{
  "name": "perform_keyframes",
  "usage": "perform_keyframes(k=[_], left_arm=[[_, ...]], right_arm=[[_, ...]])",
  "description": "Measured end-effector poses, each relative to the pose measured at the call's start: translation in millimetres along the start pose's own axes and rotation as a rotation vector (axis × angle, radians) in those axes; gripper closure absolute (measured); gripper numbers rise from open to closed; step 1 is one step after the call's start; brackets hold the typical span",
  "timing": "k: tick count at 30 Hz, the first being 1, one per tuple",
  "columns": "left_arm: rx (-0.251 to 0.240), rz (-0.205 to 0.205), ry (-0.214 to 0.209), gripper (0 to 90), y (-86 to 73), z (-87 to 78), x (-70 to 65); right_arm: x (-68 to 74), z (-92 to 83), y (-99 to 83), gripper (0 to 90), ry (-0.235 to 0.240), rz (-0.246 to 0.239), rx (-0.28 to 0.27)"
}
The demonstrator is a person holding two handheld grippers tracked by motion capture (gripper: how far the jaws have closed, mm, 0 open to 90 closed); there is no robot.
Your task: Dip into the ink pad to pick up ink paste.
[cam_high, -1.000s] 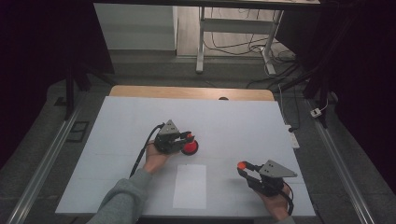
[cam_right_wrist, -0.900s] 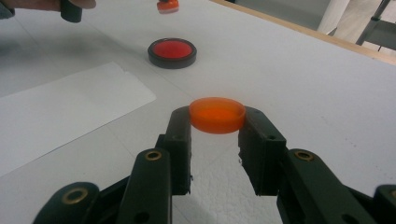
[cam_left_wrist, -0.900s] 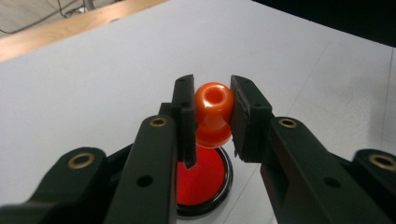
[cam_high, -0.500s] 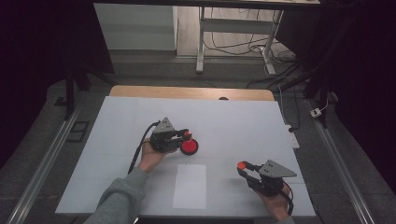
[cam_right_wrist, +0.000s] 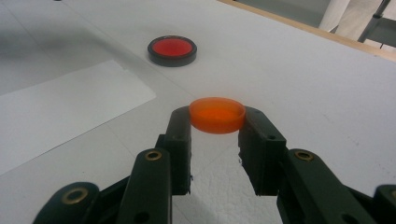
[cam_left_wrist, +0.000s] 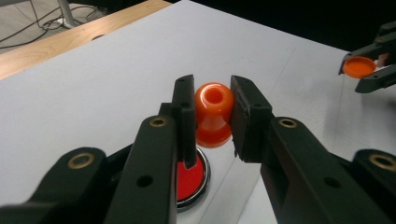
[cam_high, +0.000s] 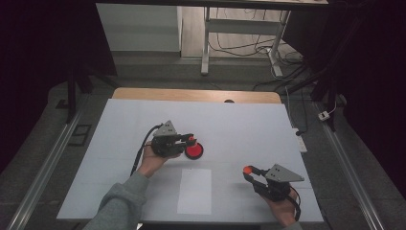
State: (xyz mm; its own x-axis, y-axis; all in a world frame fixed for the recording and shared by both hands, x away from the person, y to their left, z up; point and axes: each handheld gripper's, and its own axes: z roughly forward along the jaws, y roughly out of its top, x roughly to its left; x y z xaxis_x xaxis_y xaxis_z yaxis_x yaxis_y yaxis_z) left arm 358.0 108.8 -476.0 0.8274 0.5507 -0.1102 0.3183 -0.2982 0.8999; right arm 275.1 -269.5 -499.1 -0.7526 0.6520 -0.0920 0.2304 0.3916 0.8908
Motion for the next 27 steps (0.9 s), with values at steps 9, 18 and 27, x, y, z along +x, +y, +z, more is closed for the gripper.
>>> perform_keyframes(k=[9,18,27], left_arm=[[0.007,0.029,-0.02,73.0,4.1,-8.6,-6.2],[0.024,0.045,-0.043,72.9,4.8,-12.4,-11.1],[0.03,0.049,-0.052,72.9,5.3,-14.4,-13.9]], right_arm=[[0.6,0.1,0.3,64.7,-0.003,-0.004,0.003],[0.8,0.3,0.0,64.7,-0.003,-0.002,0.004],[0.5,0.1,0.0,64.7,-0.004,-0.004,0.004]])
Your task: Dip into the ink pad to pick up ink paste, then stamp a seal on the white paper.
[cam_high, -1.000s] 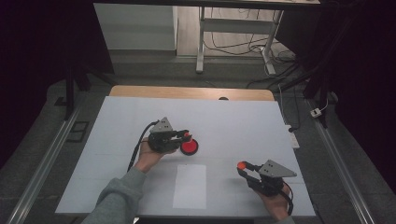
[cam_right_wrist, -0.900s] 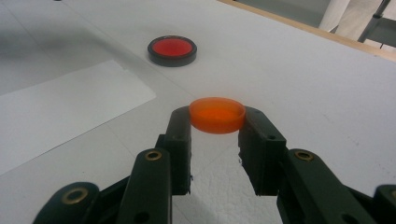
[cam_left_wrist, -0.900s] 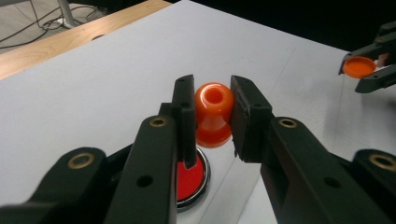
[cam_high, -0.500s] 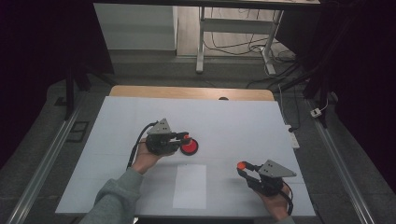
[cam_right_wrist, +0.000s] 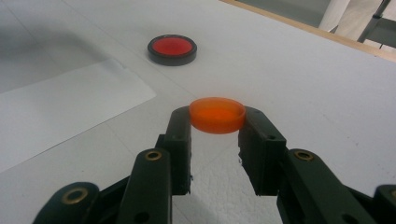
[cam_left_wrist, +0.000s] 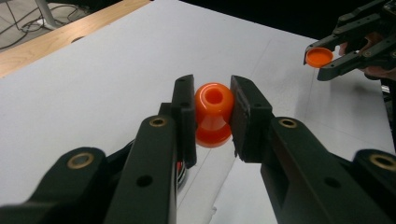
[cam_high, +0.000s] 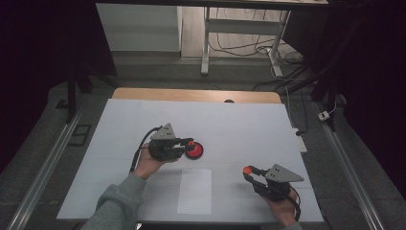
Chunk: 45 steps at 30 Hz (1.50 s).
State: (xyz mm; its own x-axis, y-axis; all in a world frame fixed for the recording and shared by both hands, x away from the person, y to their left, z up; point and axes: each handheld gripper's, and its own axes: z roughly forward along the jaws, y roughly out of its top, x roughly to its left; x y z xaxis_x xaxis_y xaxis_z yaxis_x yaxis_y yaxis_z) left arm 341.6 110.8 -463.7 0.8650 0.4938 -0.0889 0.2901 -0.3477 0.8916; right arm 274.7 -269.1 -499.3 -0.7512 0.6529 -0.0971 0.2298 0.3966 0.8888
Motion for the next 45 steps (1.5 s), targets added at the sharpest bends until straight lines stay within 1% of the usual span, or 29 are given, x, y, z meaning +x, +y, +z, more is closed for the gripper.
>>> perform_keyframes(k=[5,13,18,21,26,45], left_arm=[[0.007,0.01,-0.01,72.9,0.4,-0.6,-1.9],[0.023,0.008,-0.022,72.9,-2.3,-1.1,-3.6],[0.023,0.007,-0.029,72.9,-3.2,-4.3,-4.8],[0.026,0.005,-0.033,72.9,-4.5,-4.8,-5.3],[0.032,0.007,-0.037,72.9,-6.0,-5.7,-7.3],[0.028,0.008,-0.06,72.9,-8.1,-10.6,-15.3]], right_arm=[[0.3,1.2,0.3,64.7,0.002,-0.002,0.002],[-0.4,0.5,0.3,64.7,0.002,-0.003,0.0],[0.4,1.1,0.8,64.7,-0.002,-0.011,0.002],[-0.3,1.1,0.5,64.7,0.001,-0.004,0.002],[-0.1,1.1,0.7,64.7,0.003,-0.009,-0.001],[0.2,1.8,0.5,64.7,0.003,-0.006,0.004]])
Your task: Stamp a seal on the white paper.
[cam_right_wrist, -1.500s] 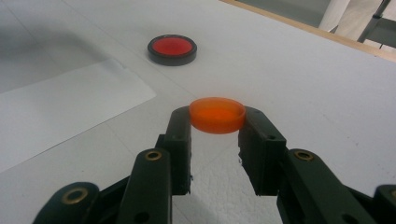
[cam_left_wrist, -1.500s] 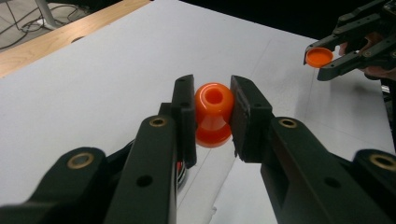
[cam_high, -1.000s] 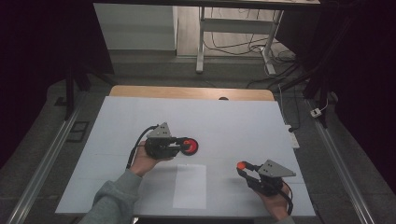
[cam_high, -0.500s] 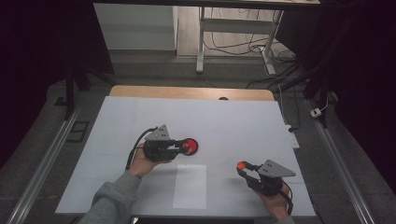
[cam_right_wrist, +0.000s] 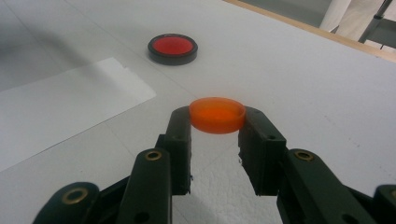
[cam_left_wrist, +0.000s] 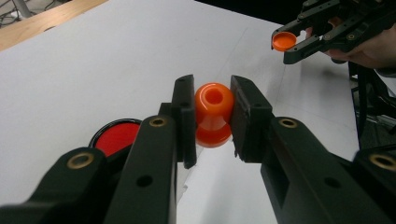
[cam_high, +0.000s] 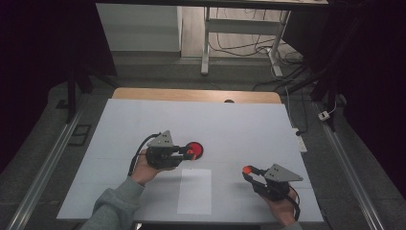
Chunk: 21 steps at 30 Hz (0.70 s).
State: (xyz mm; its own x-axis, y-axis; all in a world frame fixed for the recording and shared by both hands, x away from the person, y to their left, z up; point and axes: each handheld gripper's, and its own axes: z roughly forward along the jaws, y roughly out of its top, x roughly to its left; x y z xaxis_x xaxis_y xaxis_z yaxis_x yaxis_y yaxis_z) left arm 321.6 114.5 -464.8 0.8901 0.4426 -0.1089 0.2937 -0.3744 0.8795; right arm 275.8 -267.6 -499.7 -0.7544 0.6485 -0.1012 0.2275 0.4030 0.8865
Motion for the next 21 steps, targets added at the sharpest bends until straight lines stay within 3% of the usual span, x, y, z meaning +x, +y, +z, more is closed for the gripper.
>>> perform_keyframes(k=[21], left_arm=[[0.015,0.022,-0.019,72.8,-7.7,-6.3,-17.0]], right_arm=[[0.2,0.7,0.0,64.7,0.0,-0.001,-0.003]])
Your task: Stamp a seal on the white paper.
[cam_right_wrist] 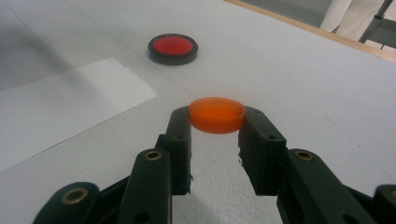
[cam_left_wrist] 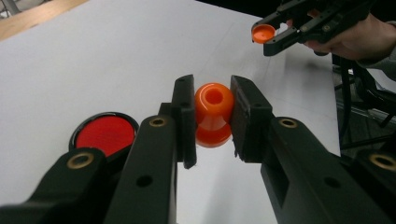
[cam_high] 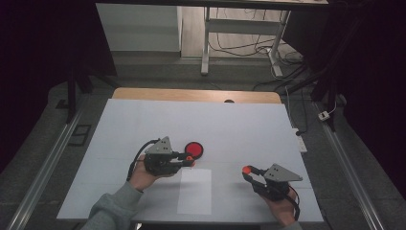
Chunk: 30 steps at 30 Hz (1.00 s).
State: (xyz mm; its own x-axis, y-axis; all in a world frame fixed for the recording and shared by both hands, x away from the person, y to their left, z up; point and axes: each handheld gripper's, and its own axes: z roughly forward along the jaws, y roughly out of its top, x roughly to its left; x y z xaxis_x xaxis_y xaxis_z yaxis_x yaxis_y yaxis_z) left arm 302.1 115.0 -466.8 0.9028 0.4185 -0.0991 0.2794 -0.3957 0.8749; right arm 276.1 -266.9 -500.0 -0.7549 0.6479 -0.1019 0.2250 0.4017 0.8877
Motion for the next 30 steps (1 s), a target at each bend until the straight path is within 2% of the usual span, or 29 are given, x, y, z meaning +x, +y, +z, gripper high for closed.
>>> perform_keyframes(k=[14,30], left_arm=[[0.04,-0.001,-0.044,72.8,-15.2,6.0,-12.0],[0.096,0.008,-0.082,72.8,-25.4,23.8,-20.8]], right_arm=[[0.5,1.2,0.0,64.7,0.0,-0.001,0.005],[0.2,1.7,-0.4,64.7,0.004,0.0,0.011]])
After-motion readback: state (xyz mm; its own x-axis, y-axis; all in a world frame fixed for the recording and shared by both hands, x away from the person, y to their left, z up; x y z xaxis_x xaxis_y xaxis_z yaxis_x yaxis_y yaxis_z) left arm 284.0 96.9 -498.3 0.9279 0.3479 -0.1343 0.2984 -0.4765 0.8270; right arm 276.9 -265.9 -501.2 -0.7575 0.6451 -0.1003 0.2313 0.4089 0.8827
